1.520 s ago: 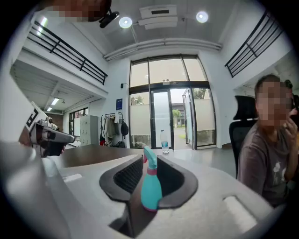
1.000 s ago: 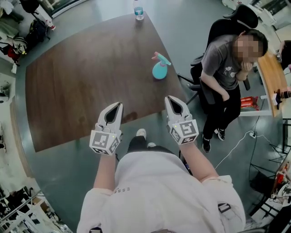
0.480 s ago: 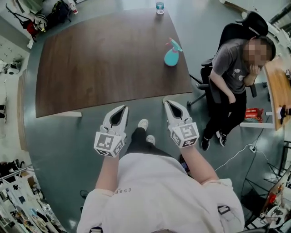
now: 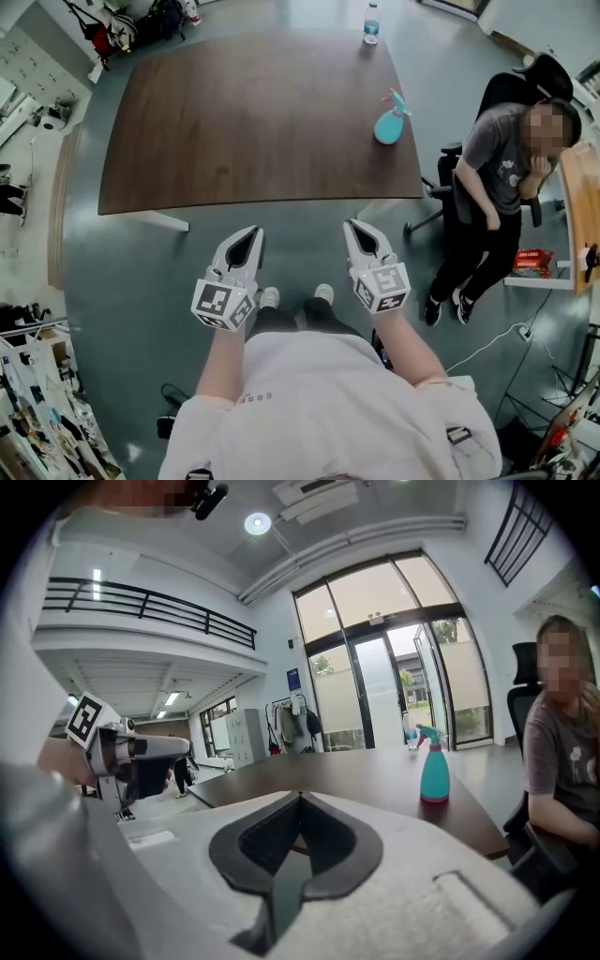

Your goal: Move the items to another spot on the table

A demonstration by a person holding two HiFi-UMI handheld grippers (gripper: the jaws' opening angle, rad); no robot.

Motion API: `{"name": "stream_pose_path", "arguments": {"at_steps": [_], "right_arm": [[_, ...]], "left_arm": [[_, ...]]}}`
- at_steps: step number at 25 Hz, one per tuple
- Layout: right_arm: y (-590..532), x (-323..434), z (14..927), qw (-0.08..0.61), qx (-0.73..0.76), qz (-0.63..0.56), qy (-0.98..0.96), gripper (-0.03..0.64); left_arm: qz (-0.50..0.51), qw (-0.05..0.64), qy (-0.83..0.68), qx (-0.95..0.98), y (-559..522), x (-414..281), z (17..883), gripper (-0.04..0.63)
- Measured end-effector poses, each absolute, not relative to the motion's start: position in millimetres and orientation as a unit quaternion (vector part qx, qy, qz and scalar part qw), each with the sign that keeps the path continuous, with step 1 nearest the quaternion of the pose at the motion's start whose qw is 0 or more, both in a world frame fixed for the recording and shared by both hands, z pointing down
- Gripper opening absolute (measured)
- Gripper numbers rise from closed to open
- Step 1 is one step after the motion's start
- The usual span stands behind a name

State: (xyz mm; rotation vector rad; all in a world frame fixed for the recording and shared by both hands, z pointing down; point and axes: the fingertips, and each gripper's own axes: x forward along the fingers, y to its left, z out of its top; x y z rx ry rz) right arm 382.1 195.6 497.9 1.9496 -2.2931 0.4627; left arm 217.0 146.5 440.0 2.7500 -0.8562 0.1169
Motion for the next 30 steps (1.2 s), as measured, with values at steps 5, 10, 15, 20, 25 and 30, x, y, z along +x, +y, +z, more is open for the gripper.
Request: {"name": "stream_pose_path", "arguments": {"at_steps": [5, 10, 15, 20, 25, 30], "right_arm": [[184.8, 331.7, 489.6, 0.059, 0.644, 0.137, -0.75, -0.008], [170.1, 274.4, 473.0, 0.055, 0.658, 0.115, -0.742, -0.008], [159.5, 228.0, 462.1, 0.056, 0.659, 0.091, -0.745, -0.008], [158.9, 207.3, 460.1, 0.068, 0.657, 0.077, -0.747, -0.008], [156.6, 174.6, 456.2, 0.067, 0.655, 0.072, -0.75, -0.009], [152.8, 166.6, 455.6, 0.072, 0.648, 0.066, -0.755, -0.009]], "left_arm": [[0.034, 0.122, -0.301, 0.945, 128.8, 157.1, 437.6, 0.017], [0.032, 0.118, -0.302, 0.945, 111.4, 86.6, 436.0, 0.017], [0.023, 0.097, -0.307, 0.946, 99.5, 35.0, 428.3, 0.017], [0.018, 0.093, -0.312, 0.945, 95.6, 12.7, 433.8, 0.017], [0.012, 0.095, -0.309, 0.946, 95.1, -17.5, 433.0, 0.017], [-0.002, 0.11, -0.312, 0.944, 91.6, -23.5, 437.4, 0.017]]}}
